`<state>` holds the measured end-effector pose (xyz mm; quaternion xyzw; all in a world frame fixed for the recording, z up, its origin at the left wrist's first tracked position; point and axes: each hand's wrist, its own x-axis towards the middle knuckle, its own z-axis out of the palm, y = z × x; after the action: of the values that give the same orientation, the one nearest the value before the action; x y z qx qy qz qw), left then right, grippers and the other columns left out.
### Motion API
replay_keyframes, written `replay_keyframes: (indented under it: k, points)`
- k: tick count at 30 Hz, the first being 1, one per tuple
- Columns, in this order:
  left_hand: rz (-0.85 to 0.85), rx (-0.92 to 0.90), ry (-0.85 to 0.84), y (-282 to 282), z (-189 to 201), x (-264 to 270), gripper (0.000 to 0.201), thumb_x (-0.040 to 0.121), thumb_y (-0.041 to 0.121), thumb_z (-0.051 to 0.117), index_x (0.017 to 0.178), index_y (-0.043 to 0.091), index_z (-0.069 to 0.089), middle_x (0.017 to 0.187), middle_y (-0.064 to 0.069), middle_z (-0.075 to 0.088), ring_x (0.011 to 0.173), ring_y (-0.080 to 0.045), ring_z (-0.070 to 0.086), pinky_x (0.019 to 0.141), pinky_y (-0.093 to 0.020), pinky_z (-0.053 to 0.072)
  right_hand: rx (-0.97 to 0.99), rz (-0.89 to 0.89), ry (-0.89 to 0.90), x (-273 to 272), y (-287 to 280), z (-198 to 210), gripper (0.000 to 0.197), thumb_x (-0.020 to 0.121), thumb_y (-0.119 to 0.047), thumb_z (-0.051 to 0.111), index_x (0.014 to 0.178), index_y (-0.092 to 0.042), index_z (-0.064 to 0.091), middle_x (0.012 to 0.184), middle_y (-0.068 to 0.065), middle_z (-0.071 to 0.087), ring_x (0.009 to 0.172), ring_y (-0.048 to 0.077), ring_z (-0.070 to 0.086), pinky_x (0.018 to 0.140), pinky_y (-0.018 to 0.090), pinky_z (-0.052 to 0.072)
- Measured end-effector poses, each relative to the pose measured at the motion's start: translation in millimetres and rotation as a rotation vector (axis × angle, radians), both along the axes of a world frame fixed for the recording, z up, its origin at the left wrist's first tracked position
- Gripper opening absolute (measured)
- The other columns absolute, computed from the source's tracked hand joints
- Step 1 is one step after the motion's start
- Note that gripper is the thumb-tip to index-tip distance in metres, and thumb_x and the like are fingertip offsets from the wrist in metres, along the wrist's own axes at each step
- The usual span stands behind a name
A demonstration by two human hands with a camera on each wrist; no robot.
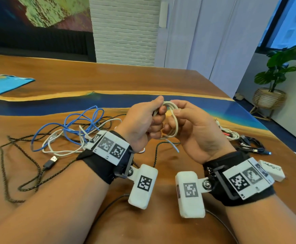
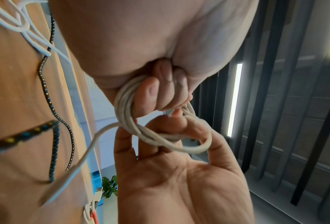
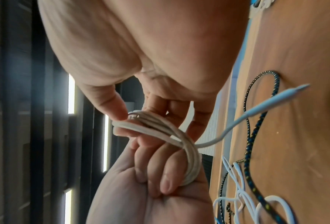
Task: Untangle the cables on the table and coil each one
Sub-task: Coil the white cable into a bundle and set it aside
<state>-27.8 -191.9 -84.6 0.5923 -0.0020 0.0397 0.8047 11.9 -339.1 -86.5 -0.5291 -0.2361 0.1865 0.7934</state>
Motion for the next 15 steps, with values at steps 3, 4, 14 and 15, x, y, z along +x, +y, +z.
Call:
replay_keyframes:
  k: [3, 4, 14, 15]
  points:
    - [-0.008, -0.001, 0.003, 2.0, 1.5, 0.3, 0.043, 0.109, 0.043, 0.039, 0.074, 0.019, 0.046, 0.052, 0.007, 0.022, 0.044, -0.011, 0.014, 0.045, -0.026, 0.015, 0.019, 0.06, 0.004, 4.6, -3.0, -1.1, 0.043, 0.085, -0.004, 0.065, 0.127, -0.011, 0.057, 0.072, 0.008, 0.06, 0.06, 0.021, 0.054, 0.07, 0.039, 0.049]
    - [-0.009, 0.003, 0.004, 2.8, 1.8, 0.1, 0.043, 0.108, 0.043, 0.039, 0.074, 0.019, 0.047, 0.053, 0.007, 0.022, 0.044, -0.011, 0.014, 0.045, -0.026, 0.015, -0.017, 0.054, -0.045, 6.1, -2.9, -2.1, 0.05, 0.085, -0.002, 0.071, 0.131, -0.013, 0.055, 0.074, 0.008, 0.064, 0.061, 0.022, 0.056, 0.071, 0.039, 0.05]
    - [0.037, 0.014, -0.029, 8.6, 2.7, 0.7, 0.044, 0.11, 0.04, 0.036, 0.075, 0.018, 0.049, 0.053, 0.006, 0.023, 0.043, -0.011, 0.016, 0.046, -0.026, 0.02, -0.227, -0.235, -0.174, 13.8, -11.9, -0.9, 0.007, 0.09, -0.01, 0.072, 0.084, -0.006, 0.07, 0.058, 0.007, 0.058, 0.053, 0.018, 0.058, 0.064, 0.039, 0.06]
    - [0.047, 0.008, -0.028, 8.6, 1.9, 1.4, 0.044, 0.11, 0.04, 0.036, 0.075, 0.018, 0.049, 0.053, 0.007, 0.024, 0.043, -0.011, 0.016, 0.045, -0.026, 0.02, -0.178, -0.182, -0.126, 14.0, -12.8, 0.8, 0.008, 0.09, -0.012, 0.07, 0.085, -0.006, 0.068, 0.053, 0.002, 0.048, 0.046, 0.015, 0.048, 0.06, 0.038, 0.057]
